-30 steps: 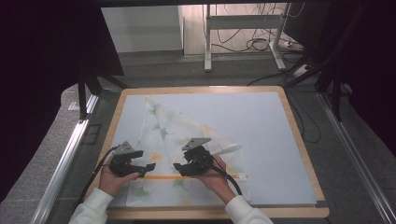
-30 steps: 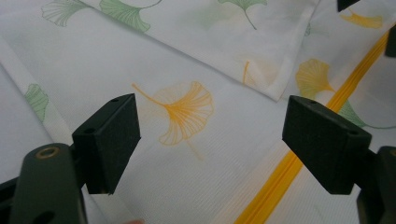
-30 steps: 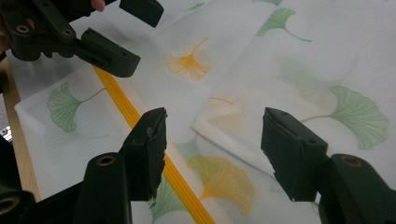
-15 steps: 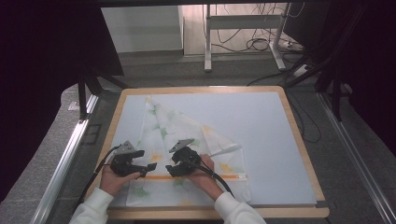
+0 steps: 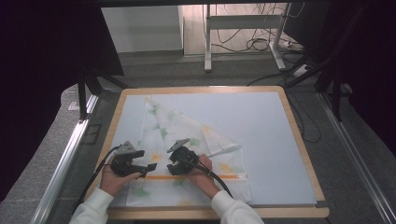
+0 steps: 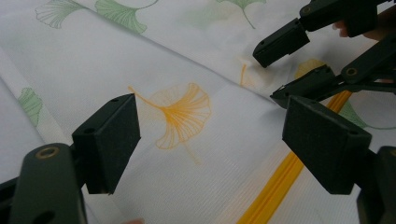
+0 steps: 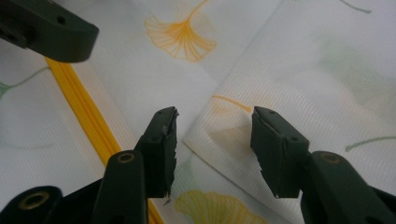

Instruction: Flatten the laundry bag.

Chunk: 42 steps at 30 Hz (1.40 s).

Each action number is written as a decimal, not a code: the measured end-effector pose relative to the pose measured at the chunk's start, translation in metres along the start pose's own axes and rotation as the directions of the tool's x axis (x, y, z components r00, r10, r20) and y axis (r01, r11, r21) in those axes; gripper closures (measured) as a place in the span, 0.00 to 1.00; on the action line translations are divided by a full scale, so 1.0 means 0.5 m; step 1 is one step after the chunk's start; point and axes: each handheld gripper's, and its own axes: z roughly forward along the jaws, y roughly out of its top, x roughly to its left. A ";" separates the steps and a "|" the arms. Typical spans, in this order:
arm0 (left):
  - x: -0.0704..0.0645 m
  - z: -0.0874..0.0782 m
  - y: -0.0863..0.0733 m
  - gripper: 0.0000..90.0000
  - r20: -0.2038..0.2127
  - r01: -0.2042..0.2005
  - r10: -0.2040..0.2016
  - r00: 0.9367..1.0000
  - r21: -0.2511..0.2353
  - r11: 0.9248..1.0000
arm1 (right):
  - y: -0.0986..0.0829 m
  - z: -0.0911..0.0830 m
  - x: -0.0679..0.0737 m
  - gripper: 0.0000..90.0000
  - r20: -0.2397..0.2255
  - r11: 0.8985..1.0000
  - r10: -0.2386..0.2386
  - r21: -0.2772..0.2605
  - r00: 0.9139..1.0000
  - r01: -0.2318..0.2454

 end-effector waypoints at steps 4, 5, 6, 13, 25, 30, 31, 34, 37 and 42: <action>-0.001 0.001 0.000 0.21 0.000 0.003 -0.003 1.000 0.001 1.000 | -0.001 0.000 -0.001 0.62 0.012 1.000 0.003 -0.005 1.000 -0.003; -0.001 0.001 0.000 0.21 0.000 0.002 -0.002 1.000 0.002 1.000 | -0.002 0.000 -0.001 0.63 0.016 1.000 0.002 -0.006 1.000 -0.002; -0.001 0.001 0.000 0.21 -0.002 0.002 -0.002 1.000 0.002 1.000 | -0.002 0.000 -0.001 0.64 0.020 1.000 0.001 -0.006 1.000 -0.001; -0.001 0.001 -0.001 0.21 -0.002 0.000 0.000 1.000 0.004 1.000 | -0.004 0.000 0.000 0.76 0.042 1.000 -0.007 -0.014 0.999 0.008; 0.000 0.001 -0.001 0.21 -0.006 -0.004 0.004 1.000 0.003 1.000 | -0.008 -0.007 -0.017 0.95 0.047 1.000 0.013 -0.015 0.999 -0.012; 0.000 0.001 -0.001 0.21 -0.008 -0.004 0.004 1.000 0.004 1.000 | -0.006 -0.022 -0.026 0.96 0.039 0.999 0.028 -0.040 0.999 -0.026; 0.000 0.001 -0.001 0.21 -0.008 -0.004 0.004 1.000 0.004 1.000 | -0.005 -0.026 -0.028 0.96 0.036 0.999 0.032 -0.045 0.999 -0.030; 0.000 0.001 -0.001 0.21 -0.008 -0.004 0.004 1.000 0.005 1.000 | -0.001 -0.040 -0.033 0.96 0.029 0.997 0.046 -0.066 0.999 -0.044; 0.000 0.000 -0.001 0.21 -0.008 -0.004 0.004 1.000 0.004 1.000 | 0.001 -0.050 -0.037 0.96 0.026 0.996 0.047 -0.081 0.999 -0.045; 0.000 0.000 -0.001 0.21 -0.012 -0.009 0.009 1.000 0.004 1.000 | 0.004 -0.075 -0.051 0.96 0.019 0.991 0.070 -0.112 0.997 -0.067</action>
